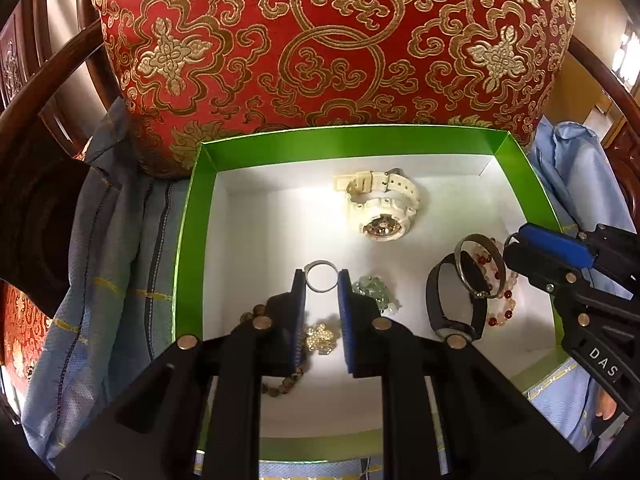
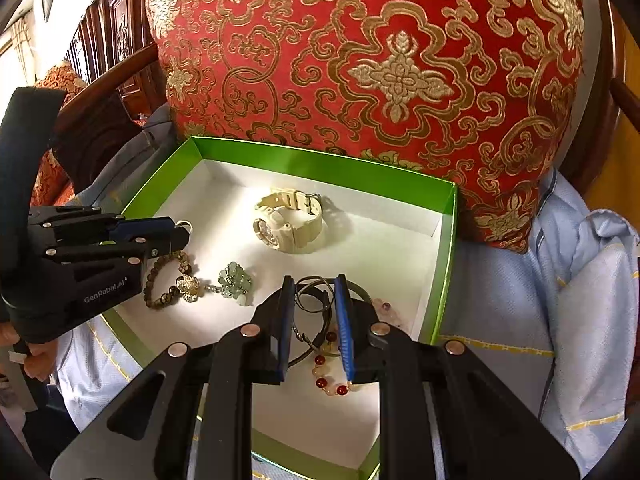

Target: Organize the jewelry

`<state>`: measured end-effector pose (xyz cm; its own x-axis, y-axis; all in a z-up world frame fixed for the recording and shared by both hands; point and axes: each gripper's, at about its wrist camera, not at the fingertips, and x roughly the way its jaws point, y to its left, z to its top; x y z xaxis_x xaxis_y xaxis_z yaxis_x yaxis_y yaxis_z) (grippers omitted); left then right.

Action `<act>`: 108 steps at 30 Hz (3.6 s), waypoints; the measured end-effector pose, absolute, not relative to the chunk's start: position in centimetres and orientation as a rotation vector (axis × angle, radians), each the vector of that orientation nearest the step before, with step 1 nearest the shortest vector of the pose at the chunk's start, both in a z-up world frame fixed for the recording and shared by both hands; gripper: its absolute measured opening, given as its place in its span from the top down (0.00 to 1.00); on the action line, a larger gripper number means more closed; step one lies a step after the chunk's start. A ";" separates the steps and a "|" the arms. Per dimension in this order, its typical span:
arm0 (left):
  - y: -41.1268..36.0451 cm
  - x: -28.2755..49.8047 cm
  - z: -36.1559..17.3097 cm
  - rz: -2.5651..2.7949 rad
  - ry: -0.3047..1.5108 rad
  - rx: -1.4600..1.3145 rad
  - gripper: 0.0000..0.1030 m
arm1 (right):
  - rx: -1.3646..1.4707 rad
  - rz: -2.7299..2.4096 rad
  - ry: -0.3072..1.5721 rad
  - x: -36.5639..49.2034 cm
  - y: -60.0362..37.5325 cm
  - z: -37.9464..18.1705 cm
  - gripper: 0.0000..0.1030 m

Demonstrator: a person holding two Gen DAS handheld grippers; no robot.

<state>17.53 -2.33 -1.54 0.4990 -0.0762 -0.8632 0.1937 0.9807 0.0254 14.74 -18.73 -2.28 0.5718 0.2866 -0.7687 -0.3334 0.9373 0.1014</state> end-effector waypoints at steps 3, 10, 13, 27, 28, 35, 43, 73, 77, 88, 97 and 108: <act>-2.4 17.2 -1.6 -0.169 1.034 0.129 0.84 | -0.060 0.360 0.889 14.6 -18.8 -2.2 0.80; -2.8 17.0 -1.7 -0.181 1.037 0.146 0.84 | -0.061 0.353 0.887 14.4 -18.8 -2.1 0.80; -3.0 16.8 -1.8 -0.181 1.037 0.162 0.72 | -0.092 0.324 0.876 14.3 -18.6 -2.1 0.56; -4.7 7.3 0.8 -0.347 0.972 0.220 0.52 | -0.206 0.558 0.961 3.8 -18.3 -4.1 0.59; -4.8 6.7 0.1 -0.356 0.999 0.213 0.52 | -0.225 0.542 0.984 3.9 -18.1 -5.0 0.64; -6.6 3.2 -5.3 -0.393 1.172 0.272 0.52 | -0.239 0.470 1.066 5.6 -17.7 -9.2 0.69; -7.4 2.0 -6.1 -0.451 1.195 0.276 0.49 | -0.246 0.511 1.059 5.7 -16.1 -9.5 0.65; -7.7 4.4 -8.4 -0.352 1.193 0.233 0.79 | -0.243 0.444 1.090 5.5 -18.1 -9.5 0.82; -7.2 4.3 -8.4 -0.342 1.194 0.232 0.76 | -0.271 0.448 1.082 5.2 -17.5 -9.5 0.58; -9.5 3.5 -8.9 -0.348 1.180 0.264 0.72 | -0.306 0.436 1.063 5.2 -17.1 -9.8 0.55; -9.2 3.4 -8.8 -0.349 1.177 0.267 0.72 | -0.309 0.436 1.059 5.3 -17.1 -9.8 0.55; -9.2 3.2 -8.6 -0.331 1.160 0.265 0.72 | -0.312 0.434 1.057 5.1 -17.2 -9.8 0.55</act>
<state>3.24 -9.23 -8.59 0.3602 -0.1175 -0.9254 0.3879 0.9211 0.0340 5.10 -17.16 -9.80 0.4199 0.1928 -0.8869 -0.4858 0.8732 -0.0402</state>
